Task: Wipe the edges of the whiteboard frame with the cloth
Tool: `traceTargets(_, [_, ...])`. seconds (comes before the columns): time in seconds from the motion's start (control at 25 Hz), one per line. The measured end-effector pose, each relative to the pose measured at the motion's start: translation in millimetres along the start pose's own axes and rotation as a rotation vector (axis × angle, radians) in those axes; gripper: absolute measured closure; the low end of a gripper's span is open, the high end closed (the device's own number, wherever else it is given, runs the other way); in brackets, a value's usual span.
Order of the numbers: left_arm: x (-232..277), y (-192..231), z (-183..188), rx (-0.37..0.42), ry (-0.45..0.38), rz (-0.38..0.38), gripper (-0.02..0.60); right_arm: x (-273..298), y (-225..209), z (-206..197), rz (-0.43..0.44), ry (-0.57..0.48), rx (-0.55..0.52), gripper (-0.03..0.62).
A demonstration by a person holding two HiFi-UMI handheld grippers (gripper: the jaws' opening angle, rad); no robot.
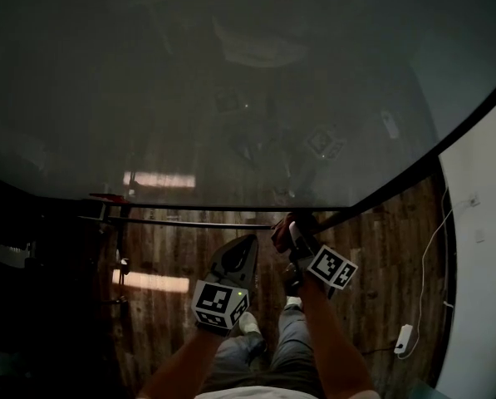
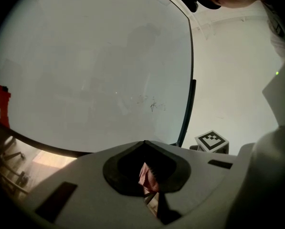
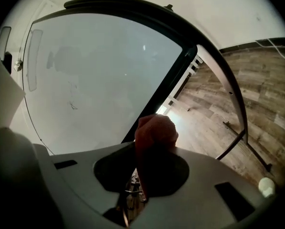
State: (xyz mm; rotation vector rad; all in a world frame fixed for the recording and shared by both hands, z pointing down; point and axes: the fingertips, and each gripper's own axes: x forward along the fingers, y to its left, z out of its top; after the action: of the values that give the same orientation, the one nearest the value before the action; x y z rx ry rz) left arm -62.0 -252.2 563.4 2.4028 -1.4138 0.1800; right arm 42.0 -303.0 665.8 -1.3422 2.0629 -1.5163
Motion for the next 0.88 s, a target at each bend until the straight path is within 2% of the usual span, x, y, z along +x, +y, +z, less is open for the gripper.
traceTargets(0.36, [-23, 51, -3, -0.024, -0.014, 0.111, 0.574, 46, 42, -42, 0.131, 0.076, -0.019, 0.546])
traceTargets(0.88, [-89, 139, -10, -0.050, -0.051, 0.265, 0.574, 117, 116, -140, 0.270, 0.230, -0.083, 0.546])
